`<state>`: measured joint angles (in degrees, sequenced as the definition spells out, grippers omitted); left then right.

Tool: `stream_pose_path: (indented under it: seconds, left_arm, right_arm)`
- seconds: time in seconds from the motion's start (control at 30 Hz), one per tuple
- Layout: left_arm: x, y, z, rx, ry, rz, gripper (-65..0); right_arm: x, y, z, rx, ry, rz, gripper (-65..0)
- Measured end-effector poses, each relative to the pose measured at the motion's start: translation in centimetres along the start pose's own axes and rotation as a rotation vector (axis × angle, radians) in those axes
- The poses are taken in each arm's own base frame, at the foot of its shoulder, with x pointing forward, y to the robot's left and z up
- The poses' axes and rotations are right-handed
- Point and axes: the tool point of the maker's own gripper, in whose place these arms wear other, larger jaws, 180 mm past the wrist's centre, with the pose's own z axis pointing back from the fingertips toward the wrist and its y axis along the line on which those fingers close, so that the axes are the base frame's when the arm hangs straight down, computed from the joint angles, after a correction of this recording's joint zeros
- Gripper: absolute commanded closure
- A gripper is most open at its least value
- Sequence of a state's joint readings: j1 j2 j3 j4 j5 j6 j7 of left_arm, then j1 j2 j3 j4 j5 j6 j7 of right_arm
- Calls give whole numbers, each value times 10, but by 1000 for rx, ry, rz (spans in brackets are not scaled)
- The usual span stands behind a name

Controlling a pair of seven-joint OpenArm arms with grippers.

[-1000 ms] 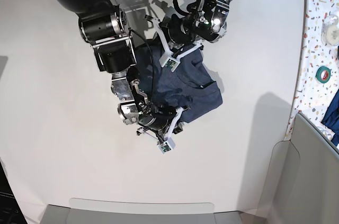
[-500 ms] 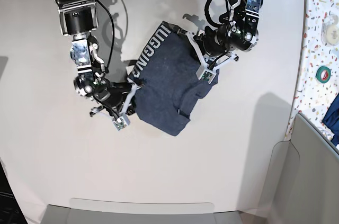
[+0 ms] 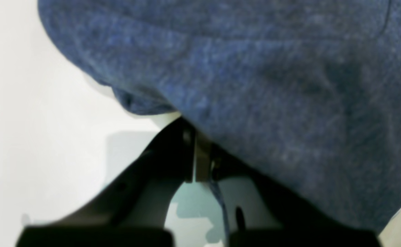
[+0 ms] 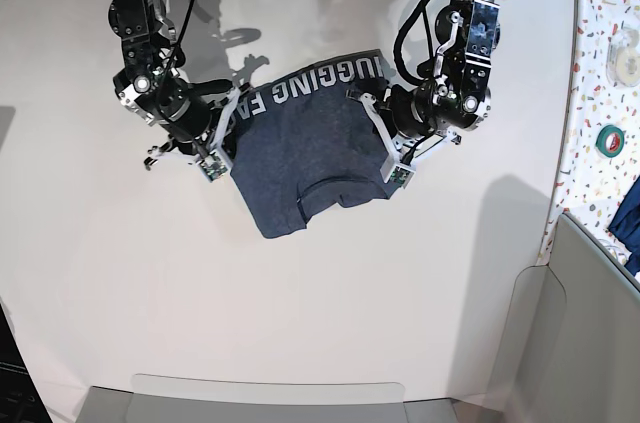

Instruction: Layout the t-shirt on the table in an organized manner, then fold the t-shirt properly

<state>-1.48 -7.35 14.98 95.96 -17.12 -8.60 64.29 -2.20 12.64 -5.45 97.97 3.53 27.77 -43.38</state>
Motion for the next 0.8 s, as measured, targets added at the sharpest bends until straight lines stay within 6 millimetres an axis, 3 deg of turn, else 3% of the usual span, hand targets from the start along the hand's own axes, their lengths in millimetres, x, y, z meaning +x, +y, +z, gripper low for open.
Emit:
stream_pose_path:
  seconds: [0.13, 0.2, 0.27, 0.33, 0.47, 0.6, 0.7, 0.8]
  left_arm:
    - [3, 4, 2, 9, -3, 3, 0]
    - [4, 16, 8, 33, -15, 41, 0]
    - [15, 35, 19, 72, -98, 97, 0]
    - [30, 61, 37, 136, -187, 139, 0]
    - [57, 98, 78, 233, -377, 269, 0]
    - [50, 125, 107, 311, -473, 396, 0]
    - [38, 140, 114, 354, -469, 432, 0]
    - [24, 147, 117, 386, -460, 445, 0]
  right_arm:
    - [-10, -68, 18, -176, 8, -110, -6]
    - [5, -92, 25, -252, -46, -187, -6]
    - [34, -93, 30, -272, -129, -212, -6]
    - [73, -70, 33, -229, -250, -240, -6]
    - [126, 18, 18, -20, -335, -201, -6]
    - [160, 83, 16, 127, -390, -129, -6]
    - [147, 130, 2, 245, -336, -131, -6]
    - [96, 161, -20, 317, -181, -167, -6]
